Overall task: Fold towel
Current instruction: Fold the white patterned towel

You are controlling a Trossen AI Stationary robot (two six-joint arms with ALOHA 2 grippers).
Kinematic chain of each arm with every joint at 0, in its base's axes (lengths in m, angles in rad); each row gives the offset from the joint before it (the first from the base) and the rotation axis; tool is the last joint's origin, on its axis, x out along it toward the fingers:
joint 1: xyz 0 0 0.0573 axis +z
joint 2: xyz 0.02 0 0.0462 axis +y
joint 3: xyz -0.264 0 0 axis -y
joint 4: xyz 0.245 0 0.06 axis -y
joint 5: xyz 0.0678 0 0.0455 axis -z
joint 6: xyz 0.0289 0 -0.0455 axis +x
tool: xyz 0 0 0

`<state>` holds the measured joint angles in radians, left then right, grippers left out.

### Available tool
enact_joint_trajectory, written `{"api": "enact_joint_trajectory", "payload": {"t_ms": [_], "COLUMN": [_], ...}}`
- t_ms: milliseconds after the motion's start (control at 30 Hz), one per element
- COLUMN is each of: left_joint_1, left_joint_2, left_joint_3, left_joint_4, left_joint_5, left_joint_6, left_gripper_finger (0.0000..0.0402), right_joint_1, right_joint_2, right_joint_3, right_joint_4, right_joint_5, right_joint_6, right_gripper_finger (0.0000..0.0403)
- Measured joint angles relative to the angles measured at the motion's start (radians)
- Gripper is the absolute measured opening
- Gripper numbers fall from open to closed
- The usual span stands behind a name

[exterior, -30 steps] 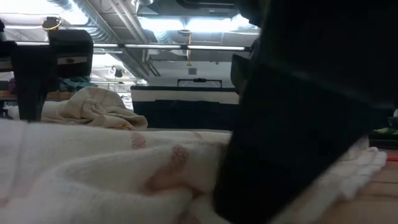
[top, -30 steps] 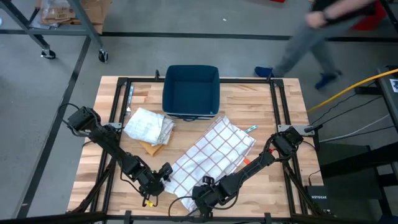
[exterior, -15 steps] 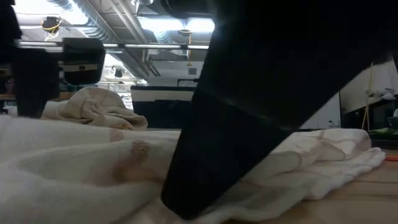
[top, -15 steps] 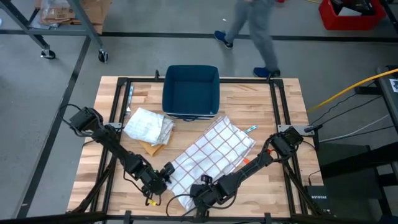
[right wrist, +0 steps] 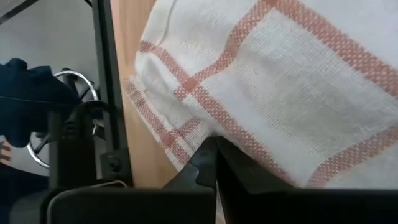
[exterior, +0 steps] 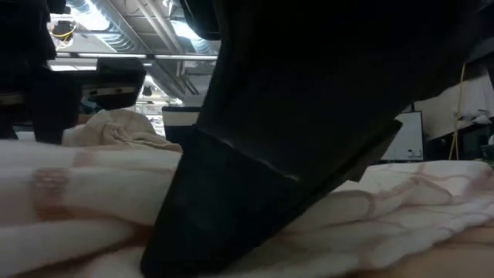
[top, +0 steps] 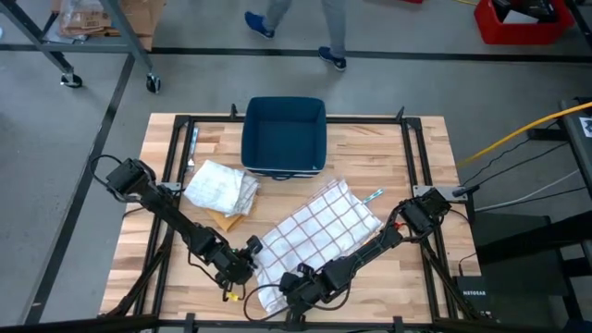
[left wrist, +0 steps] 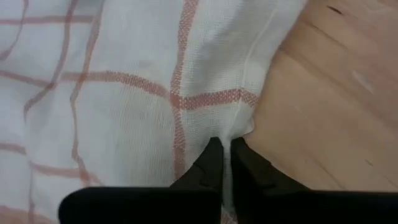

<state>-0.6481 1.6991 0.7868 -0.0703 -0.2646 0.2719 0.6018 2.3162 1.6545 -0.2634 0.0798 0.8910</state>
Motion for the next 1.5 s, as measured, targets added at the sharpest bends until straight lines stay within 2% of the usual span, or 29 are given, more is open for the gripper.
{"api": "enact_joint_trajectory", "payload": {"t_ms": [167, 333, 533, 633, 1067, 1333, 1500], "left_joint_1": [-0.026, -0.042, -0.035, -0.014, 0.146, 0.234, 0.288], "left_joint_2": [-0.079, -0.146, -0.153, -0.152, -0.152, -0.152, -0.142], "left_joint_3": [-0.002, 0.04, 0.101, 0.125, 0.14, 0.14, 0.14], "left_joint_4": [-0.028, -0.118, -0.122, -0.12, 0.034, 0.144, 0.219], "left_joint_5": [0.006, 0.007, 0.001, -0.033, -0.046, -0.038, -0.023], "left_joint_6": [-0.029, -0.027, 0.032, 0.061, 0.154, 0.24, 0.28], "left_gripper_finger": [0.0004, 0.0003, 0.0002, 0.0002, 0.0002, 0.0002, 0.0002], "right_joint_1": [0.001, 0.002, 0.002, 0.002, 0.001, 0.001, 0.0], "right_joint_2": [-0.008, -0.021, -0.021, -0.022, -0.021, -0.024, -0.035], "right_joint_3": [0.04, 0.165, 0.309, 0.365, 0.592, 0.694, 0.7], "right_joint_4": [-0.009, -0.134, -0.315, -0.37, -0.419, -0.435, -0.387], "right_joint_5": [-0.021, -0.022, -0.008, -0.001, 0.11, 0.12, 0.121], "right_joint_6": [0.003, -0.005, -0.014, -0.014, -0.106, -0.16, -0.184], "right_gripper_finger": [0.0006, 0.0005, 0.0004, 0.0002, 0.0001, 0.0001, 0.0001]}}
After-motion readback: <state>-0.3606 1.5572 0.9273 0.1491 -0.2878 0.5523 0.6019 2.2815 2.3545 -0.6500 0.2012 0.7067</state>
